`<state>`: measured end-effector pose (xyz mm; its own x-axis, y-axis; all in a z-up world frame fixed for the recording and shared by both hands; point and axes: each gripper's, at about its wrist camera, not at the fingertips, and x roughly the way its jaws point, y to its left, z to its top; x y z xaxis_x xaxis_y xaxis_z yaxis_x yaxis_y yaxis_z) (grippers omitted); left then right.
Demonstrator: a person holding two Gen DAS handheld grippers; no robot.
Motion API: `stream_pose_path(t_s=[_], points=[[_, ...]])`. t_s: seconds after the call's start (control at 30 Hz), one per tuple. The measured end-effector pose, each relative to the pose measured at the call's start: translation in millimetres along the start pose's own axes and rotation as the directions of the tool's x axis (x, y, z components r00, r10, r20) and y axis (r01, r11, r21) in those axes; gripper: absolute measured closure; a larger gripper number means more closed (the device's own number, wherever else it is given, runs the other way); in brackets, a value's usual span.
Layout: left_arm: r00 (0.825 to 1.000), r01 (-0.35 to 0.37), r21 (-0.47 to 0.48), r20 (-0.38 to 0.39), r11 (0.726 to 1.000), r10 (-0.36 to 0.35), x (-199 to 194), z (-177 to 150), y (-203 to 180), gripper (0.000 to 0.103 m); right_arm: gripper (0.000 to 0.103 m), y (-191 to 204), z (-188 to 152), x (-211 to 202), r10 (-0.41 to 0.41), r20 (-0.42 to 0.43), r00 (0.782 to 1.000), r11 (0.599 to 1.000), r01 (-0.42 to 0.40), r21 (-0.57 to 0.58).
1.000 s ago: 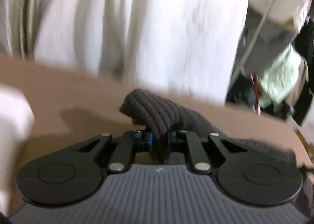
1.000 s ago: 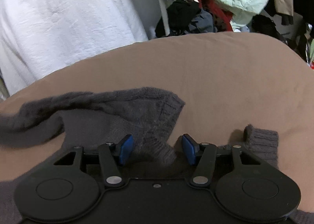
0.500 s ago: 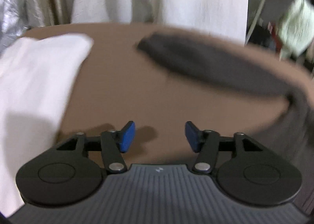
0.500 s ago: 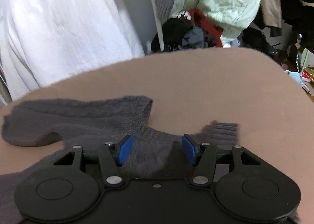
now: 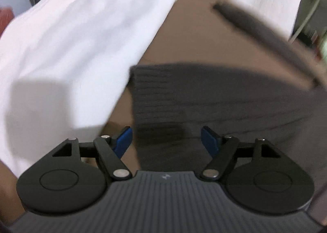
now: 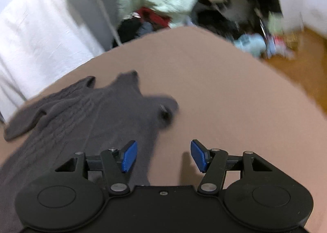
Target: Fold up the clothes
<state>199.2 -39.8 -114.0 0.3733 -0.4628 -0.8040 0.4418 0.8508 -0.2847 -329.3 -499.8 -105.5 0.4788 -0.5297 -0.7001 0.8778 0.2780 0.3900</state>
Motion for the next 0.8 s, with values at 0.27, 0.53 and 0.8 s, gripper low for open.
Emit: stream_pose_path(t_s=[0.27, 0.53, 0.8], points=[[0.993, -0.046, 0.021, -0.109, 0.999, 0.048, 5, -58, -13, 0.018, 0.022, 10, -11, 48, 0.116, -0.082, 0.99, 0.991, -0.11, 0.071], [0.978, -0.183, 0.104, -0.08, 0.978, 0.192, 26, -54, -32, 0.014, 0.086, 69, 9, 59, 0.044, 0.108, 0.993, 0.988, -0.027, -0.152], [0.974, -0.089, 0.087, -0.198, 0.992, 0.105, 9, -91, -31, 0.009, 0.098, 80, 22, 20, -0.159, 0.361, 0.919, 0.896, 0.288, -0.339]])
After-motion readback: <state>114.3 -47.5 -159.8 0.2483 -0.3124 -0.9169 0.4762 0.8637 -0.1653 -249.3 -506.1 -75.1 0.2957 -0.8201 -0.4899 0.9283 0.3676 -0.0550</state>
